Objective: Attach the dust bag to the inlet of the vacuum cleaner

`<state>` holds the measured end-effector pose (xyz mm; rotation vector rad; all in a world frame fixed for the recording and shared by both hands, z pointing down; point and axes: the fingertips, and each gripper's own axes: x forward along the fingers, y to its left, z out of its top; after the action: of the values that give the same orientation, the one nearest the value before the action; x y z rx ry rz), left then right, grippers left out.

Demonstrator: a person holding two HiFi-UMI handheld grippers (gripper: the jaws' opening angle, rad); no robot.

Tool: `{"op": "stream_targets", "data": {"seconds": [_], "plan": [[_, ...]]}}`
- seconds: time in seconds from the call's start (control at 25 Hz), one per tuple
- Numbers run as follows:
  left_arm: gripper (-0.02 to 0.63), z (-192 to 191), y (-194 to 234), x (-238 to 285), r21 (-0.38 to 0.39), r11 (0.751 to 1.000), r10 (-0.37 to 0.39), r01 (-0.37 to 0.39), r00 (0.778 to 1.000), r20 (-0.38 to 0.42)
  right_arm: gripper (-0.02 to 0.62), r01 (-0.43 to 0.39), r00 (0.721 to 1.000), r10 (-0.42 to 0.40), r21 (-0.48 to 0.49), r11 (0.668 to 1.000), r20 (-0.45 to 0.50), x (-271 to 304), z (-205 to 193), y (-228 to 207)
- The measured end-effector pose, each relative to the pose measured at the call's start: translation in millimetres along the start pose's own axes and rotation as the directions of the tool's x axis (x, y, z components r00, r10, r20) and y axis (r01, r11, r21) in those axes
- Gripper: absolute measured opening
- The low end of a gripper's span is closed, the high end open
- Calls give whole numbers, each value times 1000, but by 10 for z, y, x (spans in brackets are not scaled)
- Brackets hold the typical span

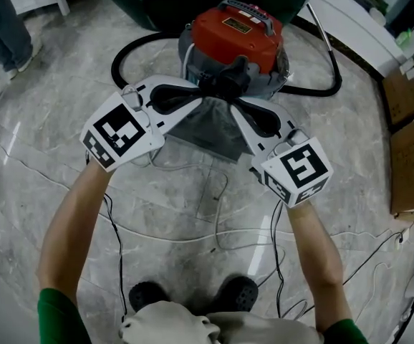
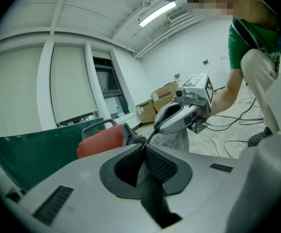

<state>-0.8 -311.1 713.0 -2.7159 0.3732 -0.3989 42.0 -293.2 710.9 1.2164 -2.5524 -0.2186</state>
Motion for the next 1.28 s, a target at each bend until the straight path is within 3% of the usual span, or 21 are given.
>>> {"op": "stream_targets", "data": {"seconds": [0.32,1.28], "plan": [[32,-10,176,122,-15,999,34,-34,999,-7,20,50,999,-50,40,998,19,54,-18,-120],[38,-13,523,675,15,999,-33,33,999,6,21,96,994,-101,117,989,43,128,-156,-700]]}}
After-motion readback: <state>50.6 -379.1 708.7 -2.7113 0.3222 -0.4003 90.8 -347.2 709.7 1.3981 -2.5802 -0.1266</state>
